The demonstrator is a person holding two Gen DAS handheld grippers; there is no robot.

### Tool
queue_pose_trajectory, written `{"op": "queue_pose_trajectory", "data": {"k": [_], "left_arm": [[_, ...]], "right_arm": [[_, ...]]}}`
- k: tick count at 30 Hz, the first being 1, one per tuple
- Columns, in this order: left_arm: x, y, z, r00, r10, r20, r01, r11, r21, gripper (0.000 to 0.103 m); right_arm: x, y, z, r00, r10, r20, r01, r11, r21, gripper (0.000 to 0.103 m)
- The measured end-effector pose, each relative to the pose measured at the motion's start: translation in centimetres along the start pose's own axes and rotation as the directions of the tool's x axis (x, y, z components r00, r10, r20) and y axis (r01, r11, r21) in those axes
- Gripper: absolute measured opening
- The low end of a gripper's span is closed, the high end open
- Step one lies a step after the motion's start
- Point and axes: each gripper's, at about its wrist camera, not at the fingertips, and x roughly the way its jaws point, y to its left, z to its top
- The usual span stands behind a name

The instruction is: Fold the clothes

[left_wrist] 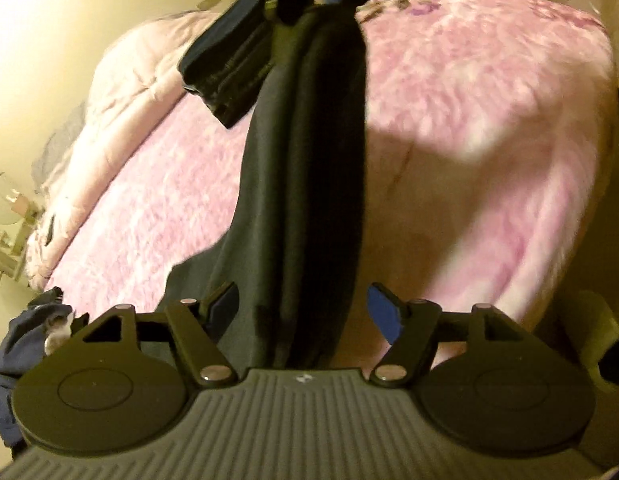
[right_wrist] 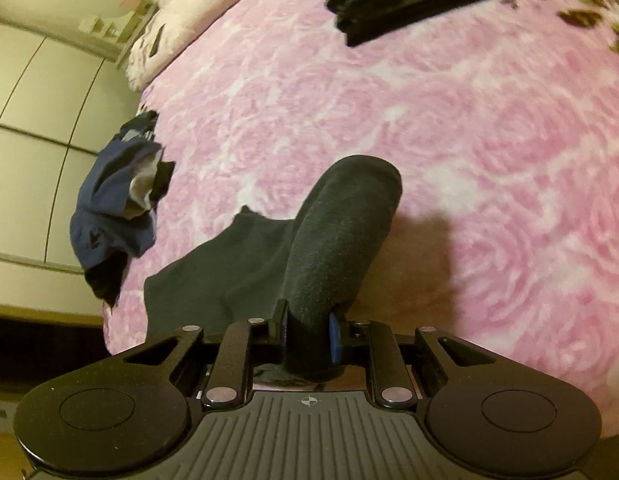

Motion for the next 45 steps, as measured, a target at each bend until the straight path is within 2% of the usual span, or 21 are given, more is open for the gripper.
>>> {"op": "queue_pose_trajectory", "data": {"k": [3, 4, 7, 8, 10, 13, 15, 19, 22, 26, 27, 28, 29, 30, 35, 37, 40, 41, 43, 44, 45], "left_arm": [[0.4, -0.2, 1.2, 0.997, 0.062, -0.035, -0.064, 0.997, -0.052, 0.066], [0.4, 0.0, 1.4, 0.996, 0.077, -0.054, -0.081, 0.994, -0.073, 0.059], [0.5, 1.3, 1.6, 0.988, 0.109, -0.106, -0.125, 0.980, -0.153, 0.025], [0.2, 2.0, 1.6, 0.987, 0.117, -0.110, -0.135, 0.974, -0.183, 0.021], [-0.6, 3.6, 1.4, 0.986, 0.126, -0.105, -0.150, 0.953, -0.264, 0.019], [-2.2, 7.0, 0.4, 0.988, 0.133, -0.081, -0.155, 0.890, -0.429, 0.018], [-3.4, 10.0, -1.3, 0.990, 0.131, -0.048, -0.136, 0.817, -0.560, 0.018], [-5.2, 15.8, -6.0, 0.994, 0.111, 0.024, -0.056, 0.664, -0.745, 0.018], [-5.8, 20.0, -10.6, 0.996, 0.077, 0.052, 0.006, 0.511, -0.860, 0.019], [-5.8, 24.1, -17.4, 0.998, 0.056, 0.042, 0.024, 0.288, -0.957, 0.024], [-5.6, 24.8, -19.2, 0.998, 0.045, 0.032, 0.021, 0.233, -0.972, 0.024], [-5.3, 25.3, -20.8, 0.999, 0.024, 0.023, 0.018, 0.183, -0.983, 0.029], [-4.8, 25.7, -22.7, 1.000, -0.004, 0.012, 0.013, 0.127, -0.992, 0.033], [-4.5, 25.9, -24.3, 1.000, -0.027, -0.001, 0.001, 0.084, -0.996, 0.033], [-5.1, 26.7, -30.8, 0.997, -0.059, -0.043, -0.047, -0.070, -0.996, 0.033], [-5.6, 27.4, -32.4, 0.998, -0.047, -0.049, -0.053, -0.097, -0.994, 0.033], [-6.2, 29.1, -33.6, 0.999, -0.018, -0.047, -0.048, -0.103, -0.994, 0.033], [-6.3, 29.8, -33.7, 0.999, -0.009, -0.035, -0.035, -0.101, -0.994, 0.033], [-6.4, 31.5, -33.7, 1.000, 0.008, -0.002, -0.001, -0.090, -0.996, 0.036], [-6.5, 32.2, -33.5, 1.000, 0.006, 0.009, 0.009, -0.074, -0.997, 0.039], [-6.8, 32.8, -33.3, 1.000, 0.001, 0.016, 0.016, -0.054, -0.998, 0.040]], "right_arm": [[-0.2, 2.1, 0.6, 1.000, 0.010, -0.021, -0.011, 0.998, -0.057, 0.017], [-0.3, 2.8, 0.8, 1.000, 0.013, -0.029, -0.015, 0.997, -0.075, 0.017], [-0.6, 4.8, 1.3, 0.998, 0.021, -0.051, -0.028, 0.991, -0.131, 0.017], [-0.6, 5.9, 1.4, 0.998, 0.023, -0.052, -0.031, 0.986, -0.161, 0.017], [-0.7, 8.9, 1.3, 0.999, 0.023, -0.045, -0.033, 0.970, -0.242, 0.017], [-0.6, 13.6, 1.2, 0.999, 0.023, -0.032, -0.033, 0.931, -0.363, 0.017], [0.1, 17.5, 0.8, 1.000, 0.023, -0.018, -0.029, 0.897, -0.442, 0.017], [3.3, 25.6, -0.9, 0.999, 0.027, -0.018, -0.032, 0.820, -0.572, 0.017], [7.7, 31.7, -3.0, 0.999, 0.017, -0.045, -0.043, 0.745, -0.666, 0.017], [16.8, 37.7, -5.8, 0.993, -0.035, -0.116, -0.069, 0.629, -0.775, 0.018], [19.4, 38.2, -6.6, 0.990, -0.056, -0.132, -0.071, 0.606, -0.793, 0.021], [21.9, 38.8, -7.3, 0.986, -0.078, -0.147, -0.075, 0.582, -0.810, 0.031], [24.5, 39.3, -8.1, 0.982, -0.100, -0.161, -0.079, 0.558, -0.826, 0.051], [25.8, 39.1, -8.3, 0.979, -0.117, -0.166, -0.075, 0.552, -0.830, 0.057], [27.2, 35.1, -6.5, 0.973, -0.172, -0.152, -0.018, 0.604, -0.797, 0.057], [27.7, 33.4, -5.8, 0.970, -0.195, -0.148, 0.006, 0.623, -0.782, 0.057], [27.3, 30.2, -4.2, 0.966, -0.227, -0.124, 0.060, 0.665, -0.744, 0.058], [26.8, 28.8, -3.5, 0.964, -0.243, -0.107, 0.090, 0.680, -0.728, 0.059], [25.9, 26.4, -2.1, 0.960, -0.267, -0.080, 0.138, 0.703, -0.697, 0.071], [25.4, 25.5, -1.5, 0.960, -0.268, -0.076, 0.144, 0.712, -0.687, 0.077], [24.9, 24.6, -0.9, 0.961, -0.268, -0.072, 0.150, 0.720, -0.677, 0.078]]}}
